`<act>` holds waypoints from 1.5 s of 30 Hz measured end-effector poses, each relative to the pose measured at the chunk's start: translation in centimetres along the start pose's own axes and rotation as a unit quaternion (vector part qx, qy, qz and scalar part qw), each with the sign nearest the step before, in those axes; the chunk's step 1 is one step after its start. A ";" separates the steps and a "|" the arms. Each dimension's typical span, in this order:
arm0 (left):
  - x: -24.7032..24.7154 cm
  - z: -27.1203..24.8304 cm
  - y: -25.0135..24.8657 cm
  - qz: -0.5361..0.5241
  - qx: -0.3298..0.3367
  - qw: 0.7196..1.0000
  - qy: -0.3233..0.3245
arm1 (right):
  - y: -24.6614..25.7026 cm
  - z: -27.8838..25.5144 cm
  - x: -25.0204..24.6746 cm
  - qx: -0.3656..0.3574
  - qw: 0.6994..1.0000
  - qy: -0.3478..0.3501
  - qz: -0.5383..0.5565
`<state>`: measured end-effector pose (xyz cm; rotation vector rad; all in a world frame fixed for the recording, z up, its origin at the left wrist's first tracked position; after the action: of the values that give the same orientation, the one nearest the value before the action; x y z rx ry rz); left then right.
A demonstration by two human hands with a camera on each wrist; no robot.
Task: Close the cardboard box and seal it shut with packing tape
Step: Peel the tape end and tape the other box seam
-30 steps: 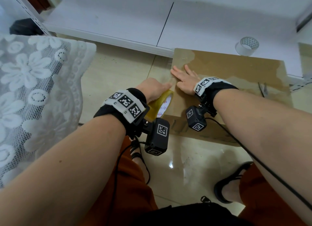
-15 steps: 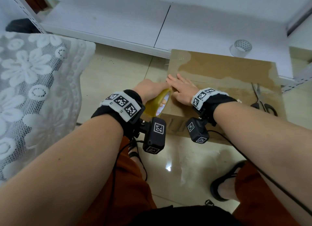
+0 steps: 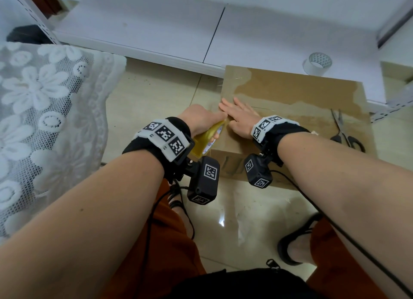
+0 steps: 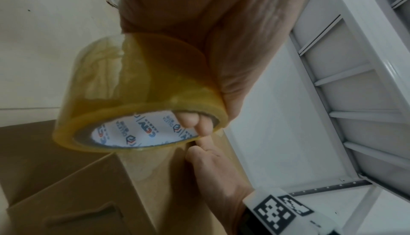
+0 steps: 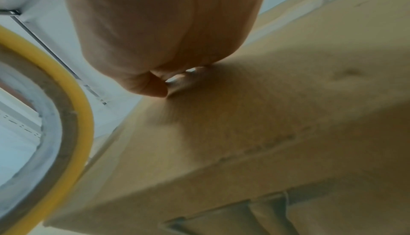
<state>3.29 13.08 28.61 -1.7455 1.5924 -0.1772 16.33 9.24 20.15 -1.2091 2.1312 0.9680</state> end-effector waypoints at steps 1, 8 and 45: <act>0.1 -0.2 -0.2 0.000 0.005 1.000 0.003 | 0.0 0.0 0.0 0.000 1.000 -0.001 0.001; 0.7 -1.2 0.5 0.058 -0.032 0.996 0.052 | 0.1 0.1 0.3 0.006 1.000 0.005 -0.003; 2.2 -0.3 2.8 -0.110 0.063 0.986 0.113 | 1.8 -3.9 4.1 0.002 0.999 -0.030 0.014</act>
<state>1.35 11.15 26.25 -1.8506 1.5044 -0.5884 12.50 4.73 20.29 -1.1359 2.1087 0.9987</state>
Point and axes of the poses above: each hand's wrist, its own z-axis towards the middle knuckle, its own x-axis out of the palm, y = z × x, the point moved 6 cm from there along z, towards the middle knuckle, and after that the axes turned 14 degrees about y, right-handed, at the moved point
